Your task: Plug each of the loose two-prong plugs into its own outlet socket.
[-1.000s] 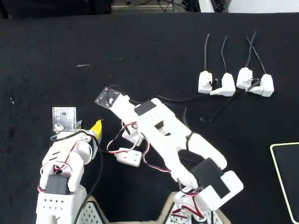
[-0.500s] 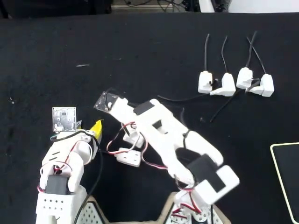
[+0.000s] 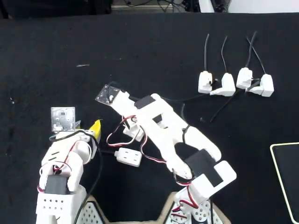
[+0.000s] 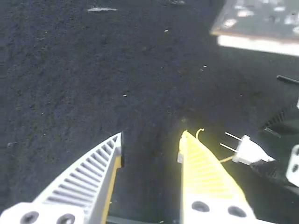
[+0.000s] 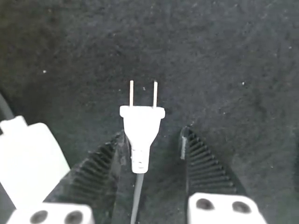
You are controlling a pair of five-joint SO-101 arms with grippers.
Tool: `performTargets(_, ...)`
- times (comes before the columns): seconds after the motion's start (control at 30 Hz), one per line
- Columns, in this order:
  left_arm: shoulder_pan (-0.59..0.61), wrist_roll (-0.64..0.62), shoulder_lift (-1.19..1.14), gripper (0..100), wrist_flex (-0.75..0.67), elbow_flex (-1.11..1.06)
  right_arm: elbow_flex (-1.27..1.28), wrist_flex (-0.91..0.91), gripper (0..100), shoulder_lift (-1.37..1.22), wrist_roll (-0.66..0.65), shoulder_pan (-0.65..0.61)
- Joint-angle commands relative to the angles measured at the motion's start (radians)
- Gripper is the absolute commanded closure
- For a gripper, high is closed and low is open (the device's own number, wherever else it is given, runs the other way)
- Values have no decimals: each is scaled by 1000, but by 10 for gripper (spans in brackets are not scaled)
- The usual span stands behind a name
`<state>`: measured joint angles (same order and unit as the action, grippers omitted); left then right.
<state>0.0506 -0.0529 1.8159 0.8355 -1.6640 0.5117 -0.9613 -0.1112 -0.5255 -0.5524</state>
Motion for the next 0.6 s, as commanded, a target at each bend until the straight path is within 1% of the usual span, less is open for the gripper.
performTargets(0.0,94,-89,6,855,-6,53,-47,18,822,8,0,18)
performTargets(0.07,160,-144,6,866,-6,61,-47,18,822,7,0,18)
performTargets(0.13,191,-166,6,866,-6,62,-47,17,822,7,0,18)
performTargets(0.23,165,-166,6,866,-6,61,-45,15,829,7,-8,18)
performTargets(0.27,157,-166,6,866,-6,59,-45,15,857,7,-8,17)
performTargets(0.33,156,-166,6,866,-6,59,-47,18,979,7,-5,15)
performTargets(0.37,156,-166,6,866,-6,59,-47,18,989,8,0,18)
performTargets(0.4,156,-166,6,866,-6,59,-47,18,968,16,0,20)
performTargets(0.43,156,-166,6,866,-6,59,-50,14,988,19,0,21)
performTargets(0.57,156,-166,6,866,-6,59,-45,5,988,87,5,17)
